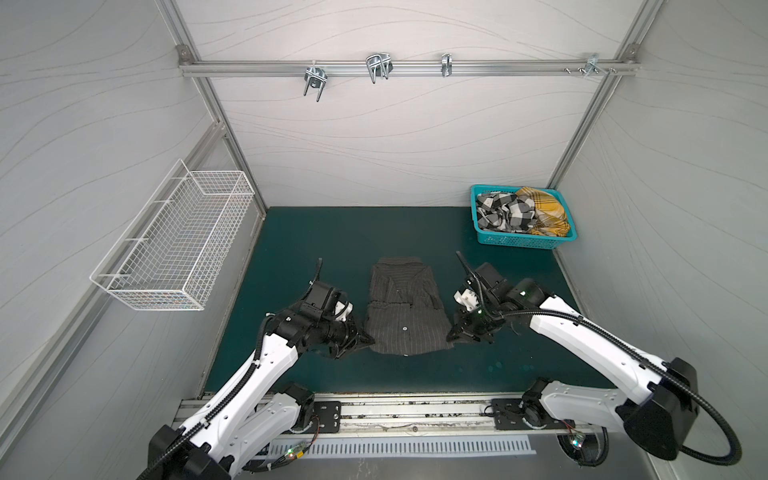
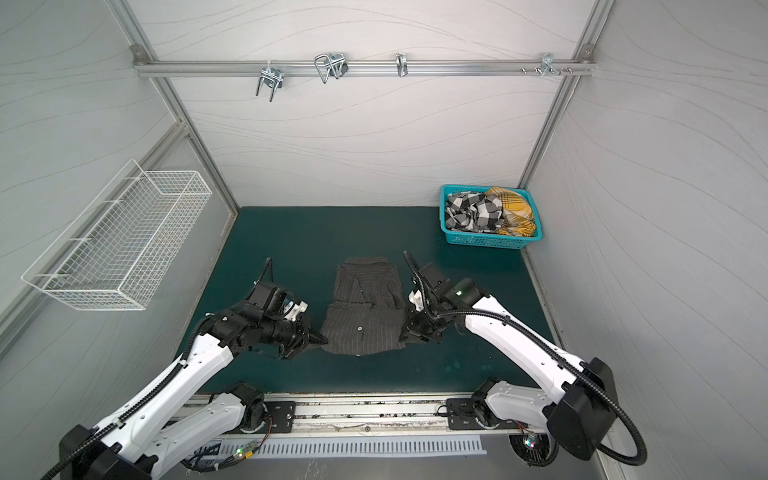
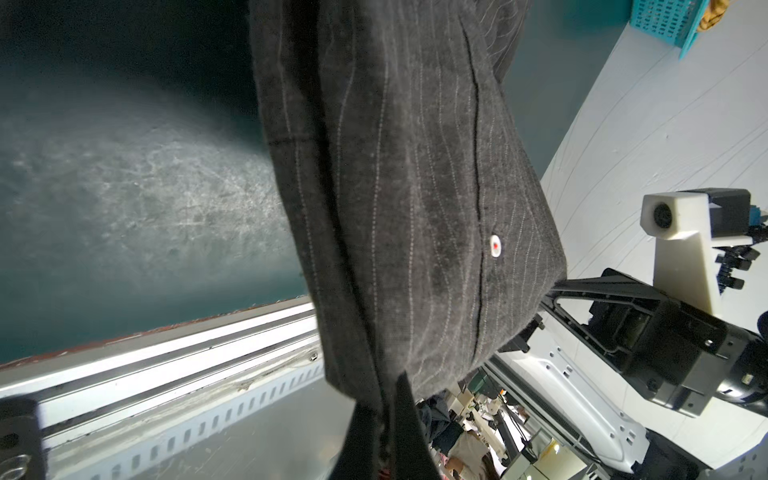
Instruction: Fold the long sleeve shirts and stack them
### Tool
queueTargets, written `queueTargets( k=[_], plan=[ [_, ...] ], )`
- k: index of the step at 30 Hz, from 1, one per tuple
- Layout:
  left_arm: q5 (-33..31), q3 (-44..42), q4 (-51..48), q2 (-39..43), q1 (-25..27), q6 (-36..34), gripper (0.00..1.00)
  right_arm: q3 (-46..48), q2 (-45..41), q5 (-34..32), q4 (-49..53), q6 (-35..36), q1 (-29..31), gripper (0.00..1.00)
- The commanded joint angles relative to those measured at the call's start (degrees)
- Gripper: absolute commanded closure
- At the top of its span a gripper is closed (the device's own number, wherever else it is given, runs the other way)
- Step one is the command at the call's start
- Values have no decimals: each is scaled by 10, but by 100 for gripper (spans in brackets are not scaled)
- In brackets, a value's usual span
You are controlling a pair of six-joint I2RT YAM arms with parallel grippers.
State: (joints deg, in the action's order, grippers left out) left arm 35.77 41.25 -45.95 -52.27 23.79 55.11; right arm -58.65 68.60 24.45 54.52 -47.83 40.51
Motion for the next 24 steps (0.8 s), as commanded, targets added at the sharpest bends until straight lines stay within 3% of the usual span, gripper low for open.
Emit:
queueTargets(
  k=[1,6,13,18,24],
  plan=[
    [-38,39,23,-2,-1,25,100,-43,21,0,27,18,-25,100],
    [-91,57,43,-9,-3,39,100,-106,67,18,32,44,-57,100],
    [-110,101,57,-55,-12,19,100,-185,139,42,45,75,-81,100],
    [-85,71,36,-73,-12,7,100,-136,126,47,23,63,-71,100],
    [-53,-4,-11,-11,-9,9,100,-40,50,17,9,25,-26,100]
  ],
)
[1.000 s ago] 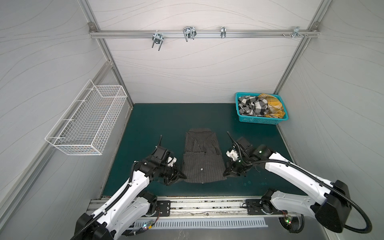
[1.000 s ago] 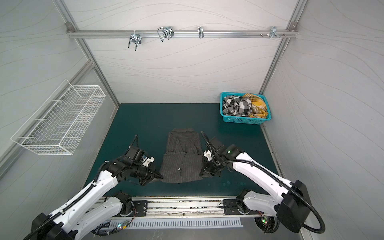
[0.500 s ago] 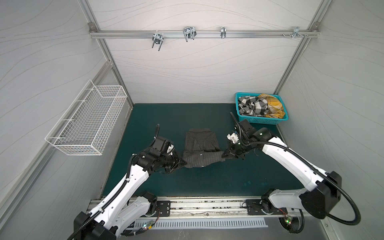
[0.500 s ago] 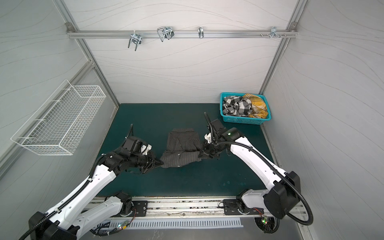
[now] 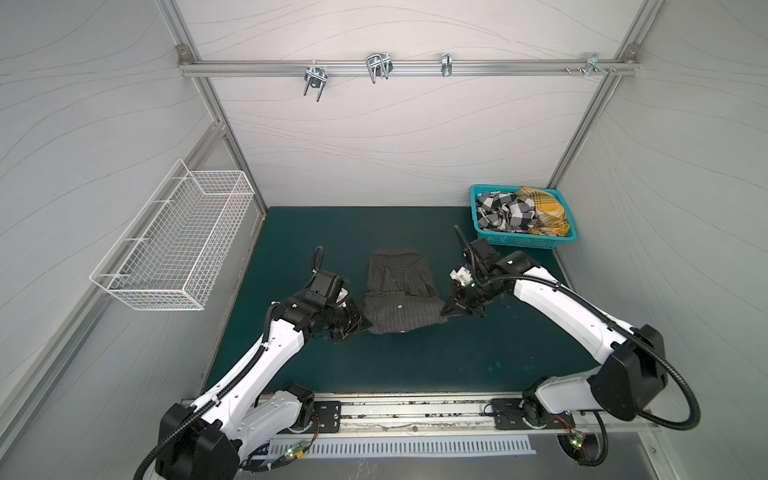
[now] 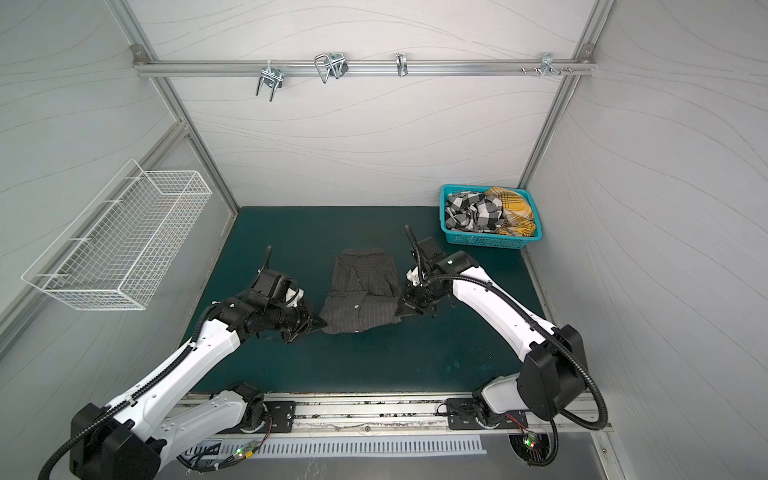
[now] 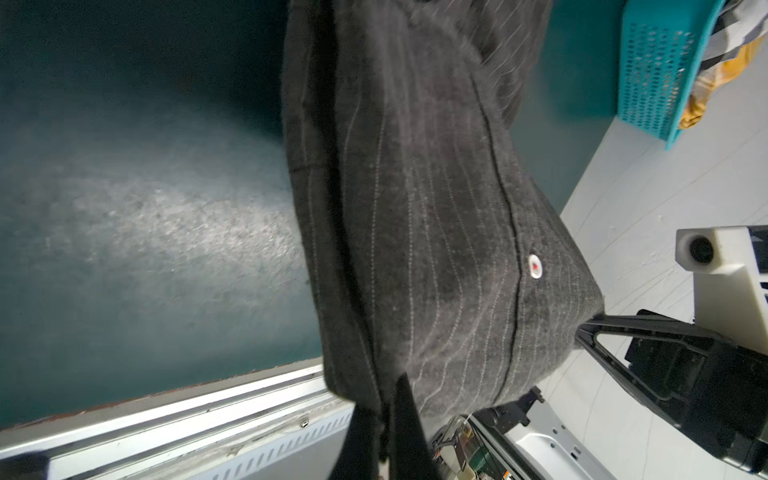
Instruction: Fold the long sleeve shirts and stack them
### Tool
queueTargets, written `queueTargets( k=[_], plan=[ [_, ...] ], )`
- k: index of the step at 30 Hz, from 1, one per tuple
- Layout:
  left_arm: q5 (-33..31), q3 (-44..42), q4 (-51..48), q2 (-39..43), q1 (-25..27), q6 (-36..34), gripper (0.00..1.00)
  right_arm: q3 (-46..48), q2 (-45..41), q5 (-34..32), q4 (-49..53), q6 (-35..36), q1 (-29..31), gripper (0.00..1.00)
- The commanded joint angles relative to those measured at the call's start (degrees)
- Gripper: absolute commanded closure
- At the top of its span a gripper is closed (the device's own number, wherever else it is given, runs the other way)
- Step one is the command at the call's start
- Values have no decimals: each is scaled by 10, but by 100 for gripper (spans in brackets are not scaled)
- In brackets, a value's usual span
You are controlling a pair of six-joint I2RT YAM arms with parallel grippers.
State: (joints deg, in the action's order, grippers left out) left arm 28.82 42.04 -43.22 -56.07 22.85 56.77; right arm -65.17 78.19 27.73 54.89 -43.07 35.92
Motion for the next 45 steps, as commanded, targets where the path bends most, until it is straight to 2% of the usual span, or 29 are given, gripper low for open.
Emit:
queueTargets(
  k=[1,7,12,15,18,20,23,24,25,26,27,29,30,31,32,34,36,39,40,41,44,45],
  plan=[
    [21,-20,-53,39,4,-11,100,43,-61,-20,2,-34,30,100],
    [16,-49,-122,133,13,12,100,125,-141,-30,-16,-101,69,100],
    [7,11,-121,119,13,4,100,81,-131,-37,-12,-94,57,100],
    [-29,72,-76,73,11,-8,100,18,-80,-27,-18,-67,20,100],
    [-75,139,-45,-14,-1,-44,100,-60,2,-11,-28,-30,-19,100],
    [-99,169,-3,-79,-31,-65,100,-130,84,3,-29,-4,-47,100],
    [-88,210,91,-204,-99,-77,100,-258,216,6,-25,24,-87,100],
    [-90,236,110,-254,-110,-84,98,-302,258,2,-24,28,-101,93],
    [-90,282,115,-314,-117,-98,79,-353,307,10,-34,35,-114,68],
    [-93,341,98,-386,-122,-114,65,-424,369,24,-24,50,-126,43],
    [-92,390,83,-438,-127,-119,62,-503,428,31,18,65,-137,34],
    [-77,460,97,-520,-134,-120,52,-666,518,15,113,108,-149,26],
    [-71,490,101,-545,-135,-124,46,-692,527,7,126,114,-151,26],
    [-63,530,78,-571,-136,-136,35,-683,517,1,113,113,-152,26],
    [-65,577,47,-589,-138,-153,33,-650,495,-3,84,106,-152,26],
    [-94,590,36,-576,-141,-159,33,-593,457,-5,44,103,-151,25],
    [-133,555,46,-536,-140,-149,37,-559,436,-13,43,116,-149,25],
    [-145,497,53,-501,-118,-133,49,-496,413,-17,33,136,-143,35],
    [-135,483,54,-501,-105,-132,52,-476,409,-21,27,144,-138,42],
    [-121,468,64,-505,-95,-127,56,-460,408,-36,26,155,-129,55],
    [-85,450,89,-533,-73,-111,64,-435,418,-50,25,169,-110,73],
    [-79,452,87,-545,-71,-108,67,-425,421,-50,20,169,-106,75]
  ],
)
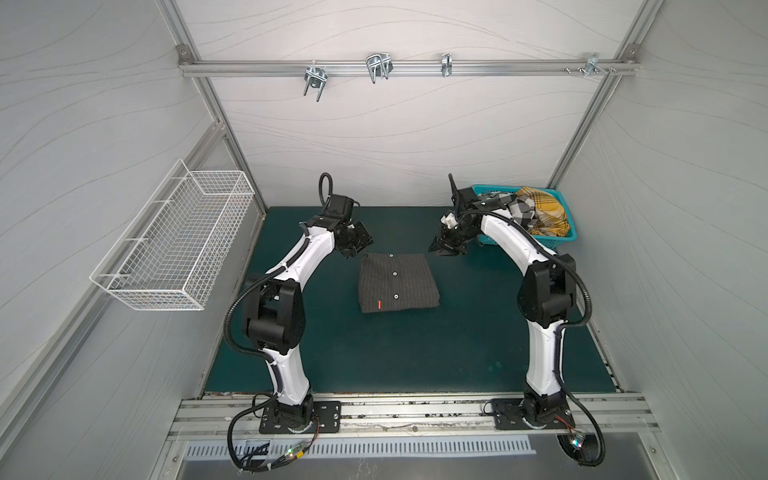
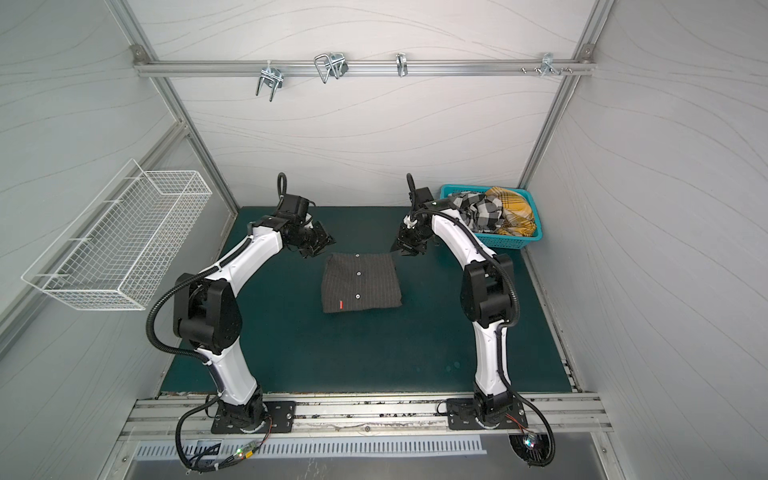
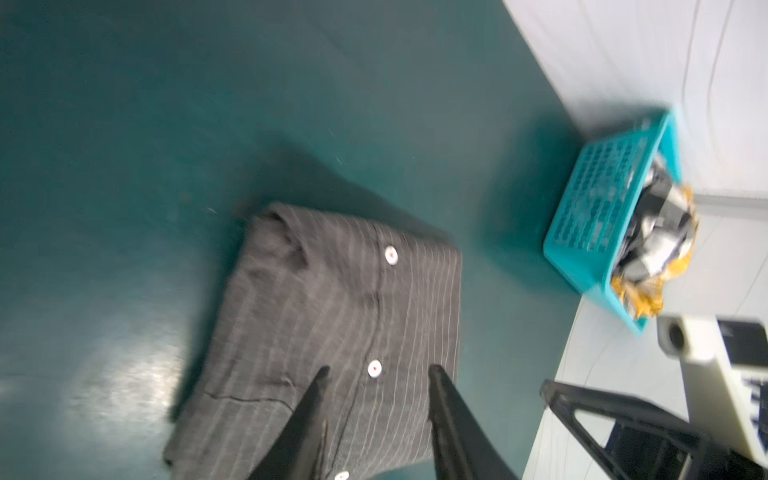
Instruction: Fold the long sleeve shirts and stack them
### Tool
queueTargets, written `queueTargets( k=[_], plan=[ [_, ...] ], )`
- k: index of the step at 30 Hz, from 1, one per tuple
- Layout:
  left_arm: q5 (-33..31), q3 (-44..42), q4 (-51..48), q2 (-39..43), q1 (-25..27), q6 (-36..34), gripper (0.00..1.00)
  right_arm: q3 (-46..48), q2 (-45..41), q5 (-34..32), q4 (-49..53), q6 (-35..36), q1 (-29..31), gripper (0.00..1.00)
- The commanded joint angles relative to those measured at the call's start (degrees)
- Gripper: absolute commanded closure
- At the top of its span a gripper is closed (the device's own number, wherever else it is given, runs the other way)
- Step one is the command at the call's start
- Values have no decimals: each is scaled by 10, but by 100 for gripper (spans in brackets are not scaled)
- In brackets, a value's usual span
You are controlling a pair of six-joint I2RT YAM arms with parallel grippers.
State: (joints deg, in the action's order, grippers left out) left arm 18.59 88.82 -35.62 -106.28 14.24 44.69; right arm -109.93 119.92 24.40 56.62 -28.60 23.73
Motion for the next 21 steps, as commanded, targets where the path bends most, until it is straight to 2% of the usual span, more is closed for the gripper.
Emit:
queueTargets(
  k=[1,7,11,21],
  plan=[
    [28,-13,7,-53,15,15,71,31,7,-20,-4,25,22,78],
    [1,-39,-13,-70,10,3,72,57,41,-56,-13,43,61,81],
    [-18,-91,-18,-64,4,3,73,106,38,-66,-27,39,83,82],
    [18,-305,35,55,9,9,71,341,-103,-58,-91,-44,164,84]
  ],
)
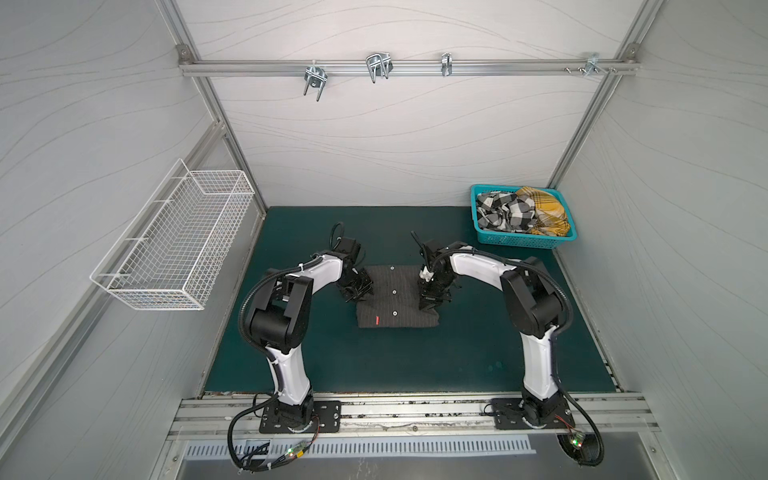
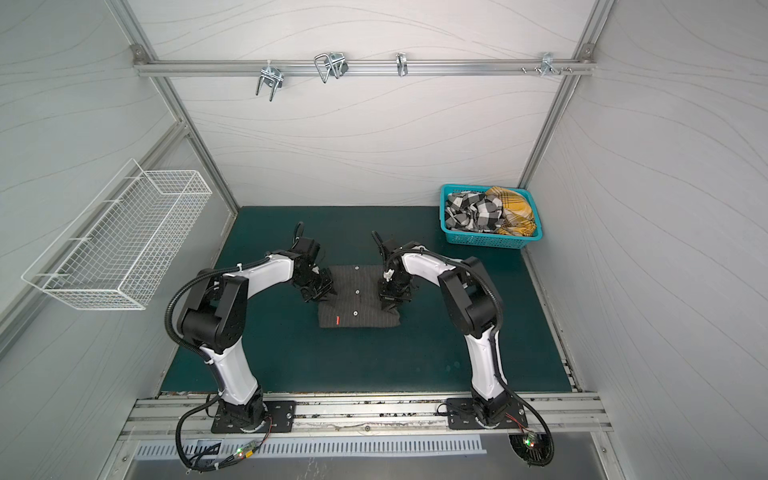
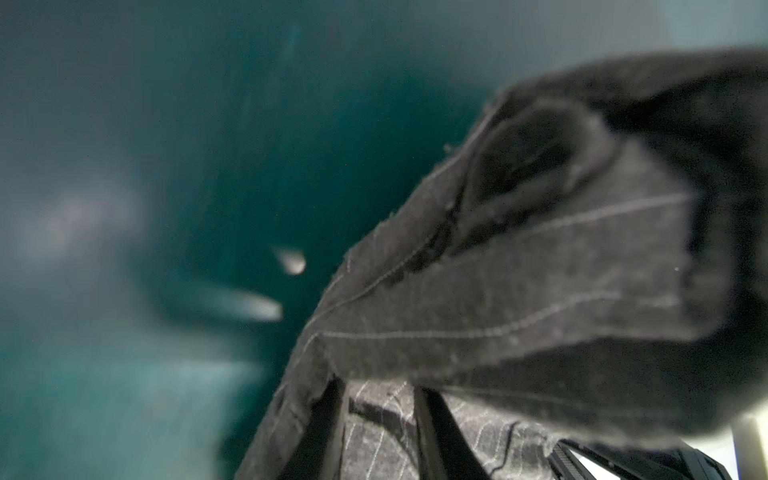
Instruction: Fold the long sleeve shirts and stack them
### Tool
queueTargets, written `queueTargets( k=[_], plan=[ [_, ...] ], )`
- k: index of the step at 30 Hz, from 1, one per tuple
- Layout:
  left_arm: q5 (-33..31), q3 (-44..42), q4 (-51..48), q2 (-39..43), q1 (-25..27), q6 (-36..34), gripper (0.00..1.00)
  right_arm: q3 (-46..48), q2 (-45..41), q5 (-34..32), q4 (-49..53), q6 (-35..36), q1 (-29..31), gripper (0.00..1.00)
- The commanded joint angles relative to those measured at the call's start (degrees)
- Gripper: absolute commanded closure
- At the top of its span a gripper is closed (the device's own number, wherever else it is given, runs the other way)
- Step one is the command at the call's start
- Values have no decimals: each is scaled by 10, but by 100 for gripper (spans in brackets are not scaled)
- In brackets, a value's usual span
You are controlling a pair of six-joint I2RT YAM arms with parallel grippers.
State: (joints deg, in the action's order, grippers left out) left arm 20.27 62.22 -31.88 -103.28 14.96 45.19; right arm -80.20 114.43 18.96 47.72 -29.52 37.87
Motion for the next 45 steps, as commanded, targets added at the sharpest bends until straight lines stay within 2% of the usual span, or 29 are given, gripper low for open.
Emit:
queueTargets(
  k=[1,3,5,8,12,18,21,25,31,33,36,39,41,45],
  plan=[
    [10,-54,-2,45,3,5,69,60,-66,0,-4,-42,34,84],
    [12,-59,-16,86,3,4,64,80,-98,3,-2,-59,46,83],
    [6,-29,-40,115,3,-6,58,80,-128,8,2,-74,48,82],
    [6,43,-68,102,3,-26,60,34,-135,-7,25,-73,40,80],
    [11,101,-77,41,2,-41,71,-29,-93,1,28,-67,6,81],
    [4,90,-48,-44,-14,-40,80,-95,3,22,-2,-57,-47,81],
    [-4,69,-23,-60,-29,-35,79,-112,51,43,-30,-56,-60,81],
    [3,90,-12,-102,-40,-38,75,-118,100,79,-70,-78,-81,83],
    [24,115,4,-139,-33,-30,67,-129,118,82,-63,-72,-95,84],
    [36,114,2,-122,-32,-30,64,-138,106,67,-36,-54,-95,84],
    [25,105,-20,-52,-30,-30,57,-142,54,22,3,-29,-89,80],
    [-35,99,-81,21,-23,-28,50,-149,1,-46,55,6,-56,69],
    [-60,88,-100,61,-12,-27,47,-142,-22,-74,86,15,-33,65],
    [-35,50,-93,98,7,-12,49,-84,-80,-90,80,-4,6,64]
  ],
)
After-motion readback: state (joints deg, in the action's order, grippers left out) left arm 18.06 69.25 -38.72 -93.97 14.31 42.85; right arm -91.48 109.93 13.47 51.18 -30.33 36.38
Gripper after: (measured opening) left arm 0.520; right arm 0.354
